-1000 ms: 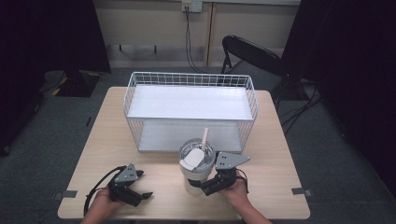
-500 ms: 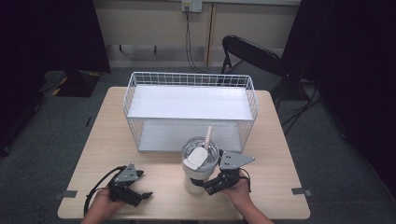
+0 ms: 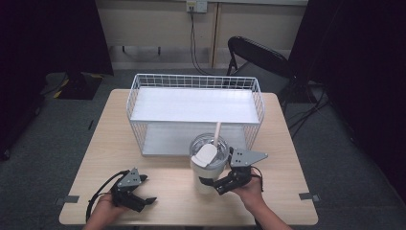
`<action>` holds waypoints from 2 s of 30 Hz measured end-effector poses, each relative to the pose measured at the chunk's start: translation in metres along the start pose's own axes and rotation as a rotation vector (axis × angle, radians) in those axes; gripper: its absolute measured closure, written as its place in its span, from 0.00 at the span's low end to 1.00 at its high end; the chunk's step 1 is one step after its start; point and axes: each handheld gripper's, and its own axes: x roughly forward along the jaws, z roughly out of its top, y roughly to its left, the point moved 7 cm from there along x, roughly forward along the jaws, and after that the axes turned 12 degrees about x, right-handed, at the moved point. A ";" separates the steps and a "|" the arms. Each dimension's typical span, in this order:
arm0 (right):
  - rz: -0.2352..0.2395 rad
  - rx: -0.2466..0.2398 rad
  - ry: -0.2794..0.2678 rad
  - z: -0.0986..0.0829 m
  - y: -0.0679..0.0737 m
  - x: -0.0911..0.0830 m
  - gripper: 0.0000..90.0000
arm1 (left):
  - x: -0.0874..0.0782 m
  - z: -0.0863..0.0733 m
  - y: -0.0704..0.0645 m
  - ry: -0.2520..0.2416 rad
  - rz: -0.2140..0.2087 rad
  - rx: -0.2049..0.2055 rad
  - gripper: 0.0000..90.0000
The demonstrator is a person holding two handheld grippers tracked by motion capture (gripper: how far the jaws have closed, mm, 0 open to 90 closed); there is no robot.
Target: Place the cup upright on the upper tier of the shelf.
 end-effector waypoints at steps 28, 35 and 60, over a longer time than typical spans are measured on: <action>-0.013 0.067 -0.011 0.053 -0.012 -0.012 0.10 | 0.000 0.000 0.000 0.000 0.000 0.000 0.13; -0.024 0.081 -0.012 0.068 -0.015 -0.014 0.10 | 0.000 0.000 0.000 0.000 0.000 0.000 0.13; -0.027 0.115 -0.009 0.111 -0.020 -0.013 0.10 | 0.000 0.000 0.000 -0.001 0.000 -0.003 0.13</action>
